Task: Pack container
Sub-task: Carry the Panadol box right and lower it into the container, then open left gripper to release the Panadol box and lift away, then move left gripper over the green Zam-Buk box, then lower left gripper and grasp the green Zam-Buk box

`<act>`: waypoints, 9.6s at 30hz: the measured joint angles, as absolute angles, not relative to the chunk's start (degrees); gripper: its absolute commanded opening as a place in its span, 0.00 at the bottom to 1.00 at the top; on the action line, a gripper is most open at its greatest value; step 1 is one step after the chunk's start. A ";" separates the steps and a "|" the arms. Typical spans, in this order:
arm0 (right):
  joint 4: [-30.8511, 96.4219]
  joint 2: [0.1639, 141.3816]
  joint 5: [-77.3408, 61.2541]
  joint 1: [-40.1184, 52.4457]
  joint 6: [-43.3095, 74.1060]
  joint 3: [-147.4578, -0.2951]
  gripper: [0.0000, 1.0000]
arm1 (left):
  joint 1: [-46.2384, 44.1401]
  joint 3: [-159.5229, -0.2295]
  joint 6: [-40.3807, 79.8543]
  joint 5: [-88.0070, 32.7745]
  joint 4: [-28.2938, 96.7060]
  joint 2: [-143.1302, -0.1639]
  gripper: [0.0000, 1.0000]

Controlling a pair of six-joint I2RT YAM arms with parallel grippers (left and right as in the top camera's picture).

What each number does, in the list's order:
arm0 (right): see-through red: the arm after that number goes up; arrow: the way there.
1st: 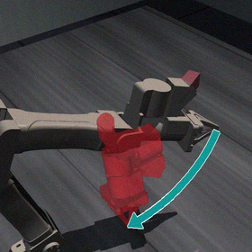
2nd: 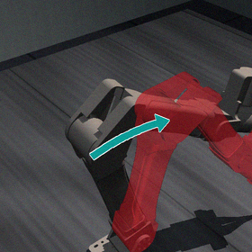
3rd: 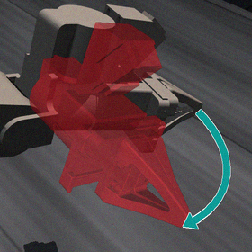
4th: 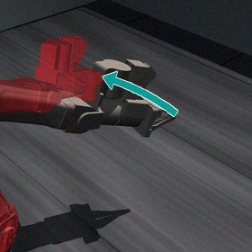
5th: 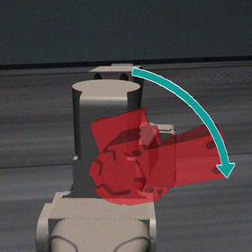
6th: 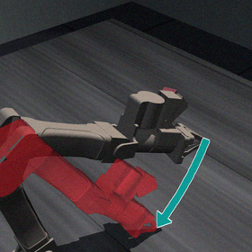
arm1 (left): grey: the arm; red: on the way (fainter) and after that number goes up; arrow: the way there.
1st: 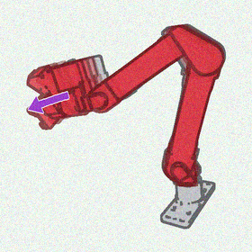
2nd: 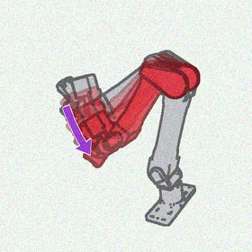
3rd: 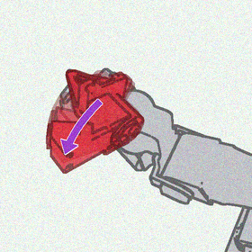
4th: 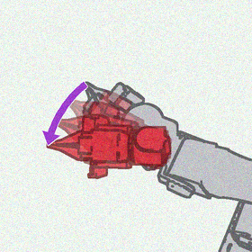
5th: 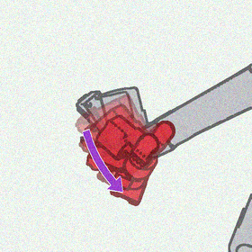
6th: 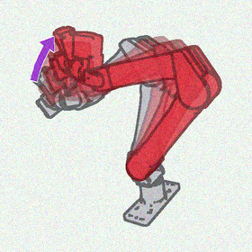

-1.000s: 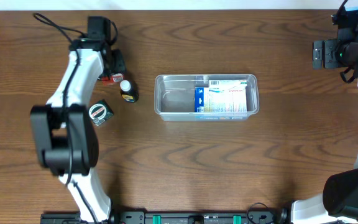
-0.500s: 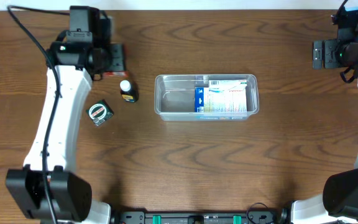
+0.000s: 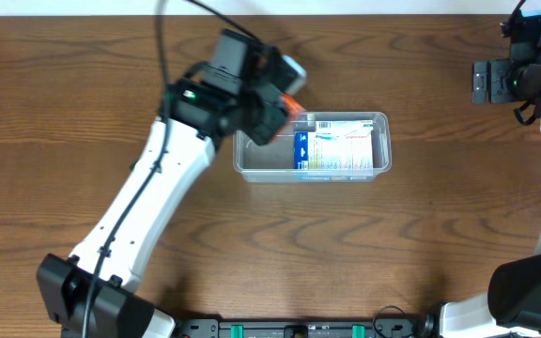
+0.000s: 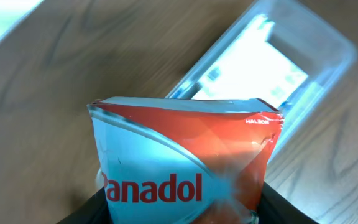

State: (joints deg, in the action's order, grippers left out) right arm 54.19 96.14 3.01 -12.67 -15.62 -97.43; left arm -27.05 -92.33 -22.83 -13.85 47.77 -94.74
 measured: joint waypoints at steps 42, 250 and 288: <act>54.19 96.14 3.01 -12.67 -15.59 -97.43 0.99 | -44.21 -89.47 -46.13 -13.82 23.83 -110.59 0.51; 54.19 96.14 2.98 -12.67 -15.62 -97.43 0.99 | 12.40 -77.52 26.57 -7.09 49.36 -116.77 0.88; 54.19 96.14 3.01 -12.67 -15.59 -97.43 0.99 | 12.75 -81.95 19.57 -15.09 59.77 -115.83 0.73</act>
